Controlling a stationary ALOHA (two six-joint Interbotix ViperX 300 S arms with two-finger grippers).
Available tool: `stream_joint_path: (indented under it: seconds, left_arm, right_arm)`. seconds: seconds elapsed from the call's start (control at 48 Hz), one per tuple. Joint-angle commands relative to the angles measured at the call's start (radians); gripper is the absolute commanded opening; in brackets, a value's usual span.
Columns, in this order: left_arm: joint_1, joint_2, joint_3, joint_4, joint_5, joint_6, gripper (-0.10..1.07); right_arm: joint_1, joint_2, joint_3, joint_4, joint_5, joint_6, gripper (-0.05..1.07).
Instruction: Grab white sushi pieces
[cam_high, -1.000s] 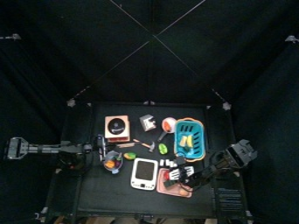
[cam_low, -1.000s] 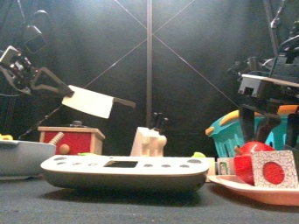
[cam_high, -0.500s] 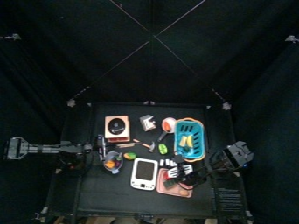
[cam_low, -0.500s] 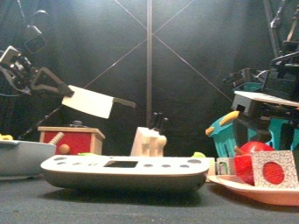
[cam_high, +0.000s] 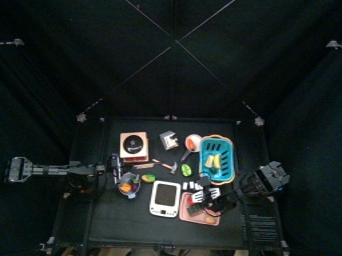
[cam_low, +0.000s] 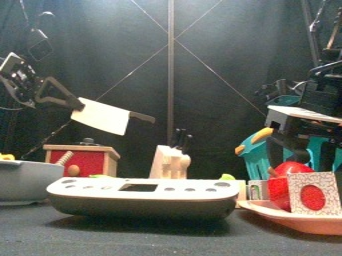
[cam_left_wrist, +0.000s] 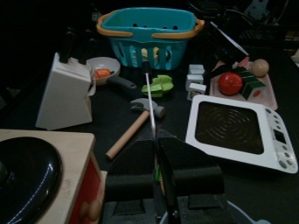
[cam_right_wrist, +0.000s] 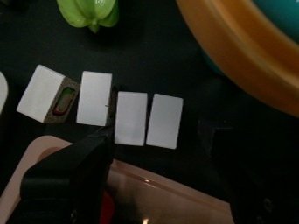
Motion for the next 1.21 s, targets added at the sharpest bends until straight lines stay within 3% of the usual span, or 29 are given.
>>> stream_joint_path:
  seconds: [0.0,1.021,1.188]
  left_arm:
    - [-0.002,0.002,-0.012,-0.002,-0.005,0.0,0.34]
    - [-0.002,0.0,-0.011,-0.002,-0.006,0.0,0.34]
    - [-0.002,0.002,-0.011,-0.002,-0.005,0.0,0.34]
  right_arm:
    - [-0.003,-0.017,-0.006,-0.002,0.003,-0.002,1.01]
    - [-0.005,-0.017,-0.005,0.015,0.002,-0.003,1.0]
    - [-0.005,-0.017,-0.006,0.015,-0.009,-0.005,0.94]
